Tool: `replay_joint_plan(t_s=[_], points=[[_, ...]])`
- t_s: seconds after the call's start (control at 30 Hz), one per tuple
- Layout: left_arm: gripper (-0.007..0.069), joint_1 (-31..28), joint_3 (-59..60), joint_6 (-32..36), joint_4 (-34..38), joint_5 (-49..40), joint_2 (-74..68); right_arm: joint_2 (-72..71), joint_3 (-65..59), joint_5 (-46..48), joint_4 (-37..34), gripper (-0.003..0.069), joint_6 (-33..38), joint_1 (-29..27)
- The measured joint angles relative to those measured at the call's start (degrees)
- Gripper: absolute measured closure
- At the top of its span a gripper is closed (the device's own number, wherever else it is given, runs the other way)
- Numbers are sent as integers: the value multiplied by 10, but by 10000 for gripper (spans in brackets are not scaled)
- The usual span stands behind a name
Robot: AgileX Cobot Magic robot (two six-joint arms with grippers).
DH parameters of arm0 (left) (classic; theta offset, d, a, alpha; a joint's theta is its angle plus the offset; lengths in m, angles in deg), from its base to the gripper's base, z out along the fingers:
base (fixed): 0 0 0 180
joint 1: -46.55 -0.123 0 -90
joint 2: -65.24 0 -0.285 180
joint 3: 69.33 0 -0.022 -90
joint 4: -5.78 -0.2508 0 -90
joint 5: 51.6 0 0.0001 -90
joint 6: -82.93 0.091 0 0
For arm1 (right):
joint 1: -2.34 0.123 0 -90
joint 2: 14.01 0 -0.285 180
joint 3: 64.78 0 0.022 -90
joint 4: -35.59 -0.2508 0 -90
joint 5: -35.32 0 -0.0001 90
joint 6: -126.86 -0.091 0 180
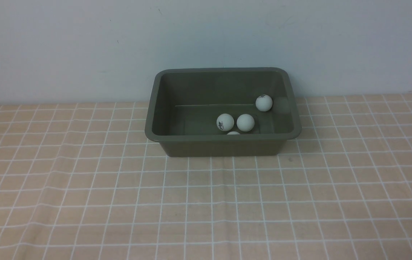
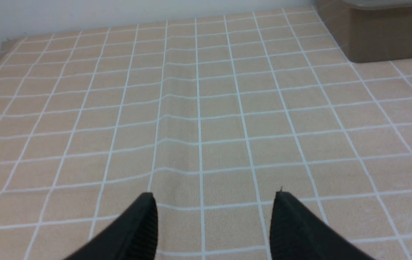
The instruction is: Put the table tennis balls into the box on the light coffee tablecloth.
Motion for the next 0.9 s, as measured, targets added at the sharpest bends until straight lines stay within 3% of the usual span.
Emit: replay_joint_plan(t_s=[0.63,0.9], points=[[274,0,1,-6,-3,3,1,0,0,0,0,312,0,0],[274,0,1,-53,-19,5,1,0,0,0,0,312,0,0]])
